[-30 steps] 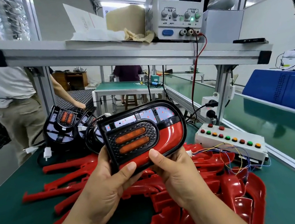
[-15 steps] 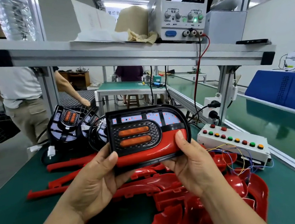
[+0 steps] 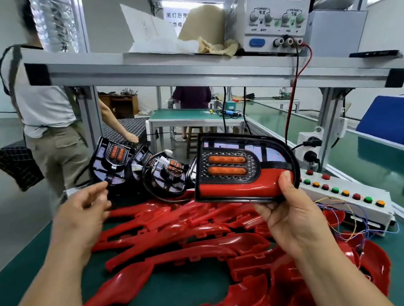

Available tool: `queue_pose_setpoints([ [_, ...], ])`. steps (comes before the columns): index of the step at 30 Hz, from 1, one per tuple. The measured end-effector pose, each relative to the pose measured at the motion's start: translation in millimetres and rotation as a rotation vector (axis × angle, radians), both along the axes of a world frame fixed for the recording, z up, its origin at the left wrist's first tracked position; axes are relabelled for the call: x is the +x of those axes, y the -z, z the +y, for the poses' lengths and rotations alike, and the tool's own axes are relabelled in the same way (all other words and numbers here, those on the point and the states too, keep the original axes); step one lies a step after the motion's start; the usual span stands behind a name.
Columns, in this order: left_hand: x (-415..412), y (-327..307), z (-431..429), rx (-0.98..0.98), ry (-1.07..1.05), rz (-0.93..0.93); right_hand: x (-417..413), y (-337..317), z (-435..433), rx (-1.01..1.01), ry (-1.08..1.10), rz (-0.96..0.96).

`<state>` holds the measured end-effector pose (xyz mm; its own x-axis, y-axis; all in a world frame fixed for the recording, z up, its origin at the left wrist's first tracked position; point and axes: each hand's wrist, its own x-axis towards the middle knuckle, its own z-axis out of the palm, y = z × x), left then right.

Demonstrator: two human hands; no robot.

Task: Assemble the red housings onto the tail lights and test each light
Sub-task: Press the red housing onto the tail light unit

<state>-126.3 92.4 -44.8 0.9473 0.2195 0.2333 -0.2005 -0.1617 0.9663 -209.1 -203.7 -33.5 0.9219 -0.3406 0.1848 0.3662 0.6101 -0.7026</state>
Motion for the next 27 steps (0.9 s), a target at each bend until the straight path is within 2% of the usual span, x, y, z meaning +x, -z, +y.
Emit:
queue_pose_setpoints([
  [1,4,6,9,0.202,-0.106,0.032,1,1,0,-0.01,0.001,0.003],
  [3,10,15,12,0.488,-0.072,0.094,2,4,0,-0.029,-0.006,0.023],
  [6,11,22,4,0.725,0.116,0.249,2,8,-1,-0.037,-0.007,0.061],
  [8,12,22,5,0.844,0.144,0.357,2,8,-3,-0.028,-0.002,0.072],
  [10,13,24,4,0.857,0.153,0.401,2,8,-4,-0.025,0.004,0.078],
  [13,11,22,1,0.893,0.135,0.324,3,9,-4,-0.033,0.007,0.097],
  [22,7,13,-2,0.509,0.155,-0.003,2,9,-5,-0.02,0.024,0.097],
  [24,8,14,-3,0.543,0.152,-0.022,3,8,-6,0.003,0.043,0.086],
  [27,12,20,-9,0.698,0.185,-0.023,3,7,-8,0.029,0.074,0.083],
])
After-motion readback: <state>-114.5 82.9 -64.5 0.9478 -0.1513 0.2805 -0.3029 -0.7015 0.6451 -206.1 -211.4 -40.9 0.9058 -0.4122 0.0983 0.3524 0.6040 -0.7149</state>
